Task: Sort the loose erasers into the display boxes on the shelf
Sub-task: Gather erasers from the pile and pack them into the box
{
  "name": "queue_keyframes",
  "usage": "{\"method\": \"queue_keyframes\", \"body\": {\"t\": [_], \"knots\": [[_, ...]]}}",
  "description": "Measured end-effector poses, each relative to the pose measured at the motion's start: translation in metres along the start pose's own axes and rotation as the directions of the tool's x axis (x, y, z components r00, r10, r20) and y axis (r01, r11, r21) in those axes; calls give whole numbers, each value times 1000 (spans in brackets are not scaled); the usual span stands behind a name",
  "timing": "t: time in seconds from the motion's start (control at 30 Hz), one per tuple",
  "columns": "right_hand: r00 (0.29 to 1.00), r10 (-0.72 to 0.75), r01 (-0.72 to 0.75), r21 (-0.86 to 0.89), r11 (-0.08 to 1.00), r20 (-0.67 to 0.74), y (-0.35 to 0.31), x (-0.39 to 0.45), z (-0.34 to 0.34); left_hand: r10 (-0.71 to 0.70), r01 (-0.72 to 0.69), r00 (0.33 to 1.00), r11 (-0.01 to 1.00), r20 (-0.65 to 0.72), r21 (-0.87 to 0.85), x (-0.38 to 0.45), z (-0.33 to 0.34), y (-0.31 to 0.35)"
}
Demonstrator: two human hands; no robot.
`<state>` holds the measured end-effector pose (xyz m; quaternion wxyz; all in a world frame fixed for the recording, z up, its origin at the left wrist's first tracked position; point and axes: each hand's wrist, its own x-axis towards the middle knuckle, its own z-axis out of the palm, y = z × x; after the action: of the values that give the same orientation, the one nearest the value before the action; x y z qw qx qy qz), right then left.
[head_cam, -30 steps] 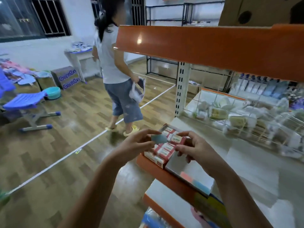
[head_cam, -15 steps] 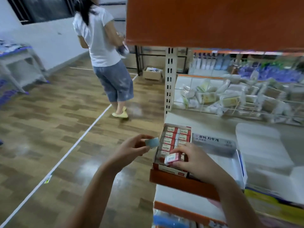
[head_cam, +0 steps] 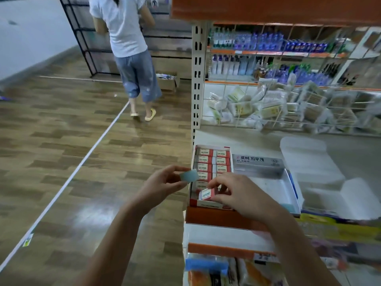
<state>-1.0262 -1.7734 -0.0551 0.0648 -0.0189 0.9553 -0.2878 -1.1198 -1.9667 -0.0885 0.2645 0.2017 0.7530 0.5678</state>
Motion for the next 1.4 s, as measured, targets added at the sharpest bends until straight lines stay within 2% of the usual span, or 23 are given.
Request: {"method": "queue_keyframes", "body": {"t": [0.53,0.67,0.9,1.07,1.23,1.3,1.4], "knots": [[1000,22,-22,-2,1000,13,-4,6,7,22,-23,999,999,26,35,3,-3,-4],[997,26,-29,-41,999,-68,-8,8,18,28,-30,999,999,33,41,4,-3,-4],[981,44,-43,9,999,-189,-2,2,15,63,-67,998,987,33,148,9,-12,3],[916,206,-186,91,978,-344,27,-32,-23,121,-135,990,962,73,236,18,-4,26],[786,365,-336,150,930,-499,72,-68,-61,227,-286,952,897,204,337,31,32,59],[753,414,-393,156,906,-511,87,-75,-68,273,-354,929,854,251,380,37,52,72],[745,468,-449,162,879,-475,100,-78,-71,284,-399,911,793,300,460,44,83,87]]}}
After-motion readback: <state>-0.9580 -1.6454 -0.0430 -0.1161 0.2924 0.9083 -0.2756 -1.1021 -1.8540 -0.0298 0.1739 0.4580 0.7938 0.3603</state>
